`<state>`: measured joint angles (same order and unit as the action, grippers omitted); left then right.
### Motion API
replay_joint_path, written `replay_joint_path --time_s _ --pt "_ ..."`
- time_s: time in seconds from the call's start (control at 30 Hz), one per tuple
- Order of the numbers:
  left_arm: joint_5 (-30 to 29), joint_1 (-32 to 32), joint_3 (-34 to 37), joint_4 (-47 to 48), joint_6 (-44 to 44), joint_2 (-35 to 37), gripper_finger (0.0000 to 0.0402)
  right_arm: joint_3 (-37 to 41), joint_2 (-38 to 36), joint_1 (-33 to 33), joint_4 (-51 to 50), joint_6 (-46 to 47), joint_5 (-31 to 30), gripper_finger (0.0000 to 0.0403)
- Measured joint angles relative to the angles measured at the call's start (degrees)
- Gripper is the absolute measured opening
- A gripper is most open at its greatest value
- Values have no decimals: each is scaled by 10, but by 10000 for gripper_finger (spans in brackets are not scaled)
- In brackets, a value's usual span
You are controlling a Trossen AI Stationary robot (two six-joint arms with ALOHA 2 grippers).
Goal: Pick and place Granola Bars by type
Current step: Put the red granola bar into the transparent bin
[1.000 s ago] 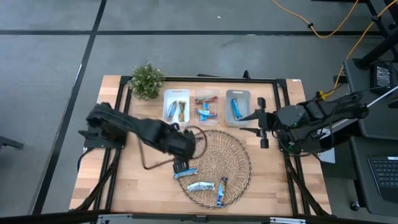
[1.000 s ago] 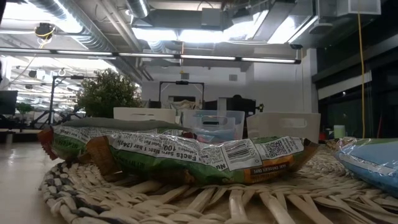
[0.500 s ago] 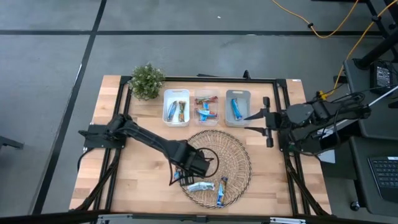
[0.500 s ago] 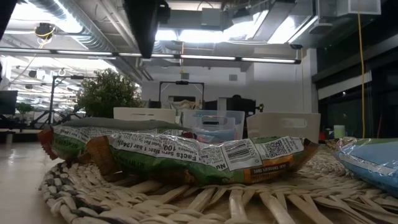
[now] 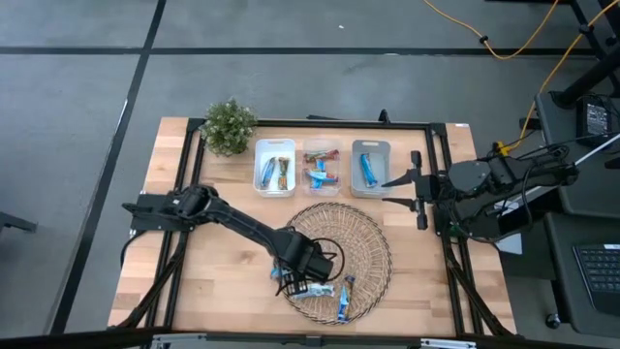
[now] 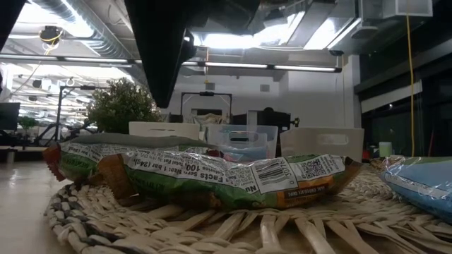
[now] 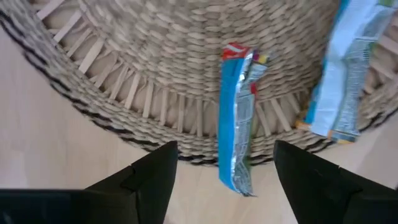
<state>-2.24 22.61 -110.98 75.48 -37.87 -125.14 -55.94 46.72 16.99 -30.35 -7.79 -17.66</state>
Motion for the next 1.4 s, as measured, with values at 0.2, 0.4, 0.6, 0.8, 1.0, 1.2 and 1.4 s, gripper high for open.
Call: replay_joint_path --time_s 0.2,0.4,0.6,0.8,1.0,1.2,1.4 --pt "1 7 0 -36 9 -15 263 0 0 0 -4 3 14 147" --pt "6 10 0 -44 36 -43 263 0 0 0 -14 15 23 147" --pt "4 5 0 -50 50 -84 263 0 0 0 -14 16 28 147" --pt "6 2 -1 -52 51 -96 254 0 0 0 -14 16 48 147" --pt "7 2 -1 -48 50 -96 200 0 0 0 -15 16 49 147" --pt "18 1 -1 -29 37 -96 93 0 0 0 -17 15 49 147" --pt "26 0 0 43 6 -80 14 0 0 0 -17 11 49 147"
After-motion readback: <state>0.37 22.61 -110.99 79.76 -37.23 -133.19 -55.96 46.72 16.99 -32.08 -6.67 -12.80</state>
